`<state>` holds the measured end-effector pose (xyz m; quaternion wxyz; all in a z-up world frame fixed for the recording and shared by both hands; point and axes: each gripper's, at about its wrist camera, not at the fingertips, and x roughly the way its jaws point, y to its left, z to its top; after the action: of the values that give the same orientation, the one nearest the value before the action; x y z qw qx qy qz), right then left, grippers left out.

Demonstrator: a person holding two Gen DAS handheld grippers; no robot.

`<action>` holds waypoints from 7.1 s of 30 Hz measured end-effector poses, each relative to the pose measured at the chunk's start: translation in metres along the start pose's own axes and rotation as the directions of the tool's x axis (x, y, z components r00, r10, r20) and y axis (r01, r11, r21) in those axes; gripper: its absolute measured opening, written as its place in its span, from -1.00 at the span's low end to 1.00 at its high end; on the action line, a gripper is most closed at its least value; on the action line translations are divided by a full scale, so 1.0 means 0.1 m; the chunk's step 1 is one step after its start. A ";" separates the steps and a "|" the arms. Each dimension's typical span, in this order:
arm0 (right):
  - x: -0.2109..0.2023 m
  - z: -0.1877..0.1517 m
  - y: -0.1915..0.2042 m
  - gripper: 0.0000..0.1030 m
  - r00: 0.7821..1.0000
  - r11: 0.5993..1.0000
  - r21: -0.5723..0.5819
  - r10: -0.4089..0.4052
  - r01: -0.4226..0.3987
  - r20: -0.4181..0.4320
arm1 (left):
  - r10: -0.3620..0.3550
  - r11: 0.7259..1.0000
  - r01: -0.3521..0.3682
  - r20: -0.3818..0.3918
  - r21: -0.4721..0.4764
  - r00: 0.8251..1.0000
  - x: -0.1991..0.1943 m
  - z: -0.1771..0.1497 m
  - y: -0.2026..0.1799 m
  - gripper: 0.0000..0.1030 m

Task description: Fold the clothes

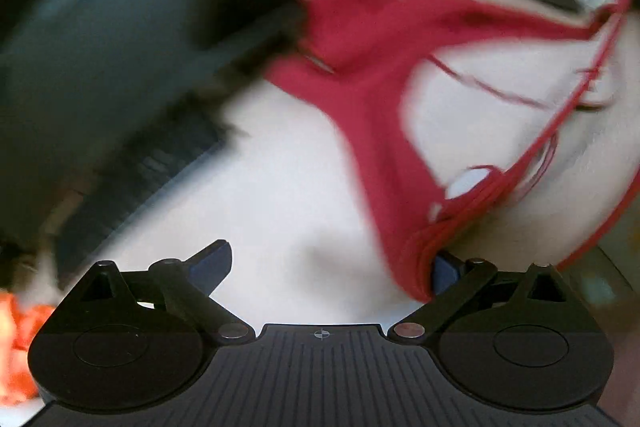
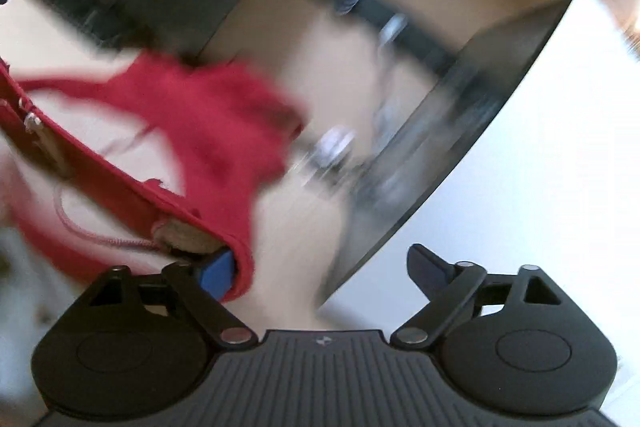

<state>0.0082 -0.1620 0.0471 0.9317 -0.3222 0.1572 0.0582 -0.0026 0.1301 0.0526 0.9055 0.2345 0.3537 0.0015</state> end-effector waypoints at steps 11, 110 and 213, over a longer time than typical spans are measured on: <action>-0.14 0.06 -0.14 0.86 0.985 0.986 -0.066 0.146 -0.152 -0.096 | -0.130 0.989 0.132 -0.030 0.073 0.991 -0.37 0.07 0.36 1.00; 2.67 1.14 -0.15 0.74 0.876 0.752 0.478 0.473 -0.455 0.090 | -0.454 0.678 0.594 0.389 -0.432 0.801 1.33 1.63 0.74 0.88; 0.92 0.66 0.31 -0.76 0.541 0.532 0.255 0.840 -0.807 -0.040 | -0.350 0.438 0.579 0.463 -0.687 0.814 1.14 0.82 1.46 1.00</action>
<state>0.1055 -0.0960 0.0470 0.8055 -0.1147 0.3691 0.4493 0.1591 0.2445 0.0938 0.9105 -0.3102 0.2461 -0.1196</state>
